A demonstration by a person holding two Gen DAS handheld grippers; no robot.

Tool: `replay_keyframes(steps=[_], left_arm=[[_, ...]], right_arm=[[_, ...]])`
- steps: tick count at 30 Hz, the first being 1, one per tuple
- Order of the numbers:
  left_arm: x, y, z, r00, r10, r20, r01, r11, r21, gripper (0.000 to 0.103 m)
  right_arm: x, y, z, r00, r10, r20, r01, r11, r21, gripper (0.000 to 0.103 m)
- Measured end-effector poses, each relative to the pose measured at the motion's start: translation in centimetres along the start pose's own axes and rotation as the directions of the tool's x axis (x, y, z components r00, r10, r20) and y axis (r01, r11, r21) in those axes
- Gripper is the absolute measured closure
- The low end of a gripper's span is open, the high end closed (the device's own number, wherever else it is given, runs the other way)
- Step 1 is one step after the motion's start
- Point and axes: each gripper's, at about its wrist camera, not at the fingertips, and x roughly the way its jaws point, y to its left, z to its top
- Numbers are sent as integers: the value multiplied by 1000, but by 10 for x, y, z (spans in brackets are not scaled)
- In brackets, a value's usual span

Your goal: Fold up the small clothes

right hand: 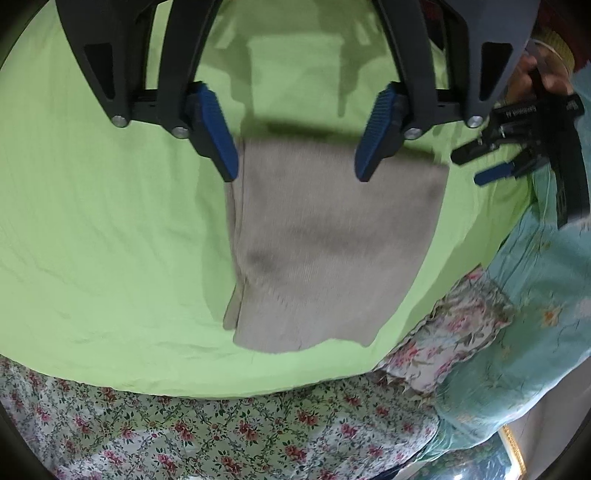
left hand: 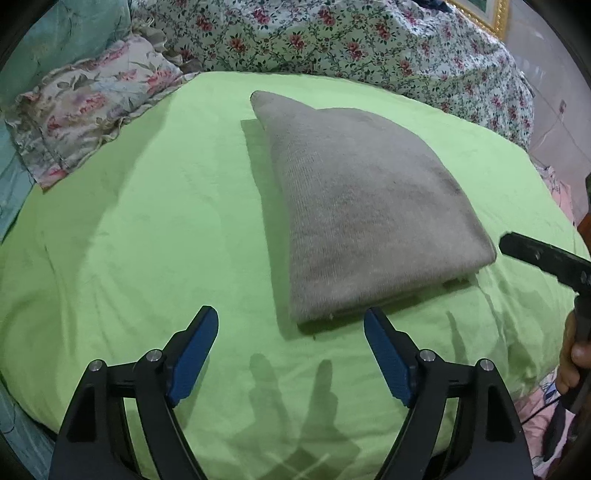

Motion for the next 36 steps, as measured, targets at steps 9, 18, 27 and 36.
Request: replay_keyframes(steps=[9,18,27,36], left_arm=[[-18,-4,-22,998,55,-22,-54,998,31,14],[-39,-8,-40,995,82,-63,-79,996,49,9],[-34,-8,-30,995,94,-28,-92,994,55,3],[-18,-1,-15,993,110,-43,-108,993,48,3]], right_arm=[[-14,13,-39,997,-61,-53,58,996,-62,14],[-31,24,-55,993,-67,-95,59,994,-88,3],[-8,28,-54,987,-83,-138,72,994,-85,2],[6,36,-36,979,-153,-138,132,980,-150,2]])
